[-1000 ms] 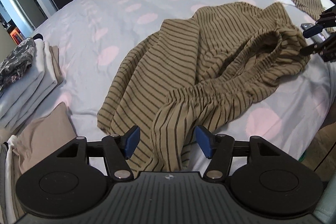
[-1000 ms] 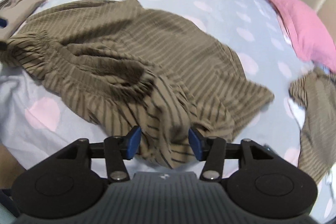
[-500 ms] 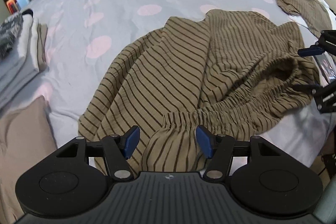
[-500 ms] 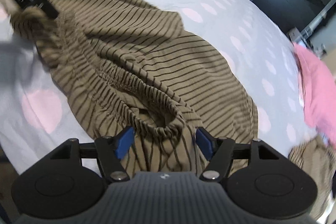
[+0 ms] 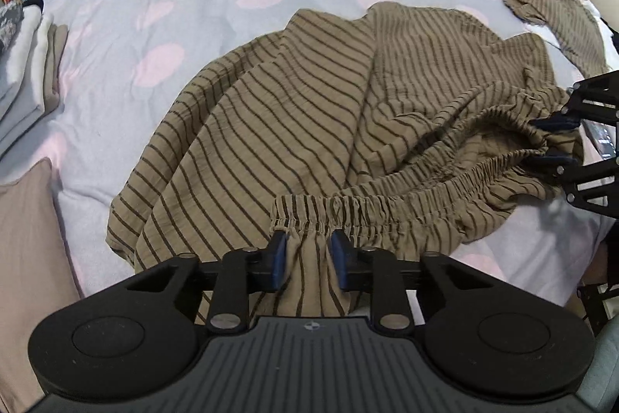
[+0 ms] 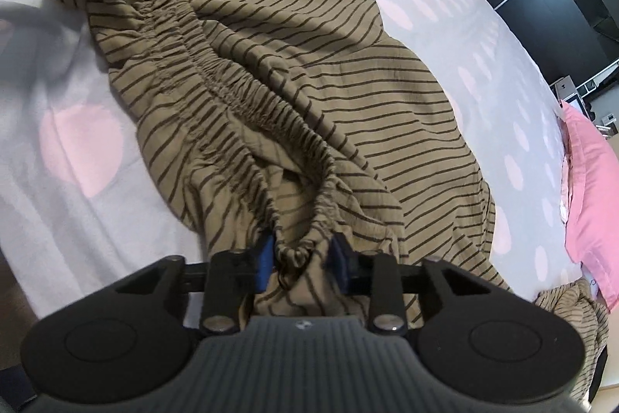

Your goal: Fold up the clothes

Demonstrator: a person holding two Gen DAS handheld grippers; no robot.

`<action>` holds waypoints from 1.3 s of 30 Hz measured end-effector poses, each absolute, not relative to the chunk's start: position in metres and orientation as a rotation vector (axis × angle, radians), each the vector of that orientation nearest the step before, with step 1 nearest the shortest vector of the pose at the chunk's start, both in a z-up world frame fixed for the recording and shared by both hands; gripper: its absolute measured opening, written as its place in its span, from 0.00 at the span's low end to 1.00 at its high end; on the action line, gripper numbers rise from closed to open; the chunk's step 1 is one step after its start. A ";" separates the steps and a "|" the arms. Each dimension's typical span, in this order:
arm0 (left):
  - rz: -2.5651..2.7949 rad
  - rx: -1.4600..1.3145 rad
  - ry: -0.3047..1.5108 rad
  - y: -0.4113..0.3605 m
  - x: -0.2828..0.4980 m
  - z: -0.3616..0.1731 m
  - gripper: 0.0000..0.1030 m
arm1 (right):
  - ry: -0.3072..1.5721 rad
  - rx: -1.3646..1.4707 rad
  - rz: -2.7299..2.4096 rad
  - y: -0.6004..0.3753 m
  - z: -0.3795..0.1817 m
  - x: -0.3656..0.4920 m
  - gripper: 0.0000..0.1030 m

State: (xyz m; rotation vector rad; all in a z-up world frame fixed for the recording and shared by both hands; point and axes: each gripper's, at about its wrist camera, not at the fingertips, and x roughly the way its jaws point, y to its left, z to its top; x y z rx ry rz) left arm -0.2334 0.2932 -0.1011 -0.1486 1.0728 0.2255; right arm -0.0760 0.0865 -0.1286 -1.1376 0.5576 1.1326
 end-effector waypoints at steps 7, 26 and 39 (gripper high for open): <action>0.175 -0.161 1.038 0.284 -0.255 -0.087 0.10 | 0.578 -1.102 1.170 0.068 -0.115 -0.092 0.24; 0.047 -0.027 1.141 0.240 -0.302 -0.098 0.06 | 0.733 -1.141 1.236 0.031 -0.123 -0.116 0.30; 0.016 0.022 1.008 0.228 -0.307 -0.076 0.40 | 0.687 -0.940 1.278 0.027 -0.091 -0.123 0.41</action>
